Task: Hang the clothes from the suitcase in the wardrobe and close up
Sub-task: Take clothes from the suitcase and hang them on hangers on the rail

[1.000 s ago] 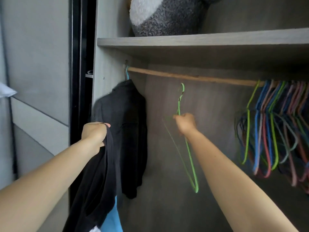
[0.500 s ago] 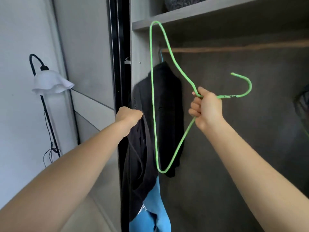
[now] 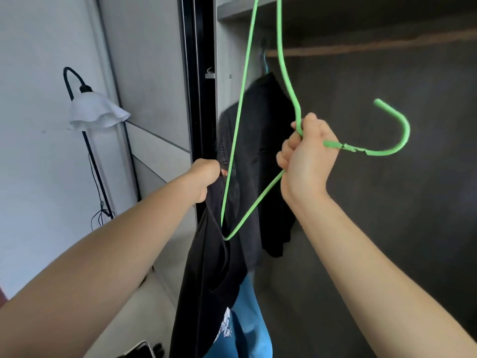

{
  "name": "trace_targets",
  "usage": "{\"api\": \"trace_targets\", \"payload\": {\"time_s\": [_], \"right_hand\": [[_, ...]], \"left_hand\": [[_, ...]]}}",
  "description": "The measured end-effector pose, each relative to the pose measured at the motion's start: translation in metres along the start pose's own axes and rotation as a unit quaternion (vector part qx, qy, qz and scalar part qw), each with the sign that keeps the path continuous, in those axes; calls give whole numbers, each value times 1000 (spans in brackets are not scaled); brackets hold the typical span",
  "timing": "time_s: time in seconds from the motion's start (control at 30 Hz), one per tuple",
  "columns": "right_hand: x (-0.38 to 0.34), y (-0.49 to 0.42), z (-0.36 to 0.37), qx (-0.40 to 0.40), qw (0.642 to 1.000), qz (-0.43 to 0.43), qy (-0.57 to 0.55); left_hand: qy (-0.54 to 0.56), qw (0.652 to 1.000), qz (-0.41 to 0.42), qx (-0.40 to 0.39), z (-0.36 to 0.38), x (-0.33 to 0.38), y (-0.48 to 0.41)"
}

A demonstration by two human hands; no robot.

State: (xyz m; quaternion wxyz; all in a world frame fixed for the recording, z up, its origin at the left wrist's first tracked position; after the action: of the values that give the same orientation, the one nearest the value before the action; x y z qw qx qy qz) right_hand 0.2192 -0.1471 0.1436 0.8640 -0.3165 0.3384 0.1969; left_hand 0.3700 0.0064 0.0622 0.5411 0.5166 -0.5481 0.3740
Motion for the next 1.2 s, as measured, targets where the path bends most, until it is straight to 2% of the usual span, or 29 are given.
{"api": "trace_targets", "payload": {"time_s": [0.13, 0.27, 0.37, 0.6, 0.7, 0.73, 0.83, 0.87, 0.9, 1.0, 1.03, 1.07, 1.13, 1.17, 1.2], "right_hand": [[64, 23, -2, -104, 987, 81, 95], [118, 37, -18, -230, 937, 156, 211], [125, 27, -24, -295, 902, 147, 279], [113, 0, -3, -399, 815, 56, 416], [122, -11, -1, -417, 785, 97, 448], [128, -11, -1, -425, 765, 114, 471], [138, -3, 8, -468, 671, 118, 562], [134, -3, 13, -475, 659, 116, 571], [126, -7, 20, -478, 661, 115, 567], [100, -29, 39, -443, 729, 131, 505], [100, -30, 44, -439, 733, 127, 503], [103, -23, 48, -452, 714, 122, 520], [123, 2, 49, -500, 636, 125, 574], [127, 7, 49, -508, 624, 127, 580], [126, 3, 48, -493, 646, 136, 566]], "left_hand": [[66, 997, 9, 26, -22, 7, -4], [112, 990, 20, 85, -75, 10, -13], [94, 990, 22, 101, -104, 5, -14], [-69, 985, 65, 141, -163, -4, -12], [-199, 963, 91, 157, -183, -2, -9], [-231, 955, 100, 157, -183, -1, -8], [-295, 934, 135, 153, -175, 7, 0], [-300, 932, 144, 144, -170, 9, 2], [-296, 934, 148, 133, -165, 10, 4], [-256, 947, 171, 94, -143, 18, 10], [-241, 950, 183, 82, -133, 23, 12], [-226, 952, 193, 70, -124, 28, 13], [-215, 955, 201, 33, -101, 32, 16], [-227, 953, 202, 10, -89, 31, 17], [-240, 950, 200, -14, -80, 29, 18]]}}
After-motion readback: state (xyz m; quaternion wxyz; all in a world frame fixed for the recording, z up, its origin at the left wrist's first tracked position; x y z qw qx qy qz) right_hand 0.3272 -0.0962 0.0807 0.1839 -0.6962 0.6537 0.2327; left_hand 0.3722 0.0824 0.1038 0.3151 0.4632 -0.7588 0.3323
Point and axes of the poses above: each hand's wrist, its own y-axis away from the middle knuckle, its own z-axis out of the palm, x = y × z, the point moved 9 cm from there along -y, towards the middle knuckle, and after that the axes turned 4 degrees about y, right-handed, at the moved point
